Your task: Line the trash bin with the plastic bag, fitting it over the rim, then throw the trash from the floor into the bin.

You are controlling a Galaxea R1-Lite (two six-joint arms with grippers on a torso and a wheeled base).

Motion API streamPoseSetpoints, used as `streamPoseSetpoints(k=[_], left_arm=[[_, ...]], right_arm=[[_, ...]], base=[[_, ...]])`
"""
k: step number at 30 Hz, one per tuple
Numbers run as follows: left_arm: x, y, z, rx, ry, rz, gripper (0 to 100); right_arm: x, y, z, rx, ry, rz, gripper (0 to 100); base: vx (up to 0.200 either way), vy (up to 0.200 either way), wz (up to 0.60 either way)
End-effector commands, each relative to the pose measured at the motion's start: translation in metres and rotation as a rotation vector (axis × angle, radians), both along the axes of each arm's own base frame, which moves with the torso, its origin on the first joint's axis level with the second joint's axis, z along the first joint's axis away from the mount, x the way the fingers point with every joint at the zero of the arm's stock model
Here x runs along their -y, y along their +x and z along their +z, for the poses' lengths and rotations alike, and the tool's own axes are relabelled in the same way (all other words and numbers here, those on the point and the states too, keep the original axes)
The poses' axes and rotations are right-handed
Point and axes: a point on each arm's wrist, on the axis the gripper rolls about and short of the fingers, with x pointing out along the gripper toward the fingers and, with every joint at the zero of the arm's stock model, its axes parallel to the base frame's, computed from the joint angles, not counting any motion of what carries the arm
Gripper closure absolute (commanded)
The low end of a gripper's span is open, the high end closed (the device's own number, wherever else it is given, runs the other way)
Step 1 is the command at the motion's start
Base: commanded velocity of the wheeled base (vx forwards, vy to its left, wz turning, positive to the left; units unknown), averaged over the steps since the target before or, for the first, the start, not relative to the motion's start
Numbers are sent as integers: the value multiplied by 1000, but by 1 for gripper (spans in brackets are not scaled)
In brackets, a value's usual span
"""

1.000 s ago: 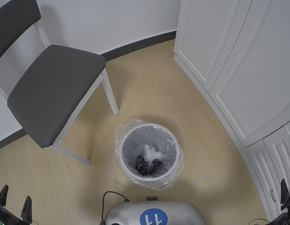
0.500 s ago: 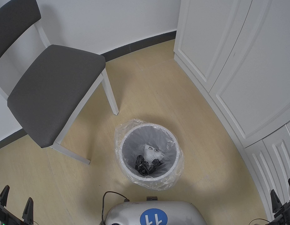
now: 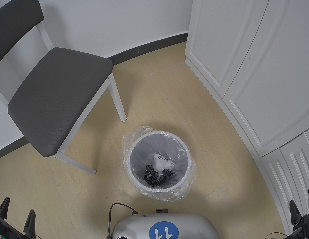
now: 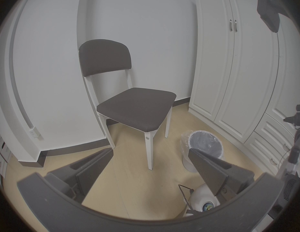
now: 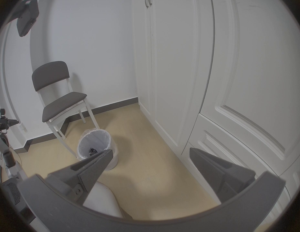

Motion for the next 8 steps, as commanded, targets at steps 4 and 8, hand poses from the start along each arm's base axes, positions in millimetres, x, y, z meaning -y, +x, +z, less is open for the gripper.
streamPoseSetpoints(k=[4, 8], left_arm=[[0, 0, -5, -1, 0, 0, 0], [0, 0, -5, -1, 0, 0, 0]], right_arm=[[0, 0, -5, -1, 0, -1, 0], [0, 0, -5, -3, -1, -1, 0]], base=[[0, 0, 0], [0, 0, 0]])
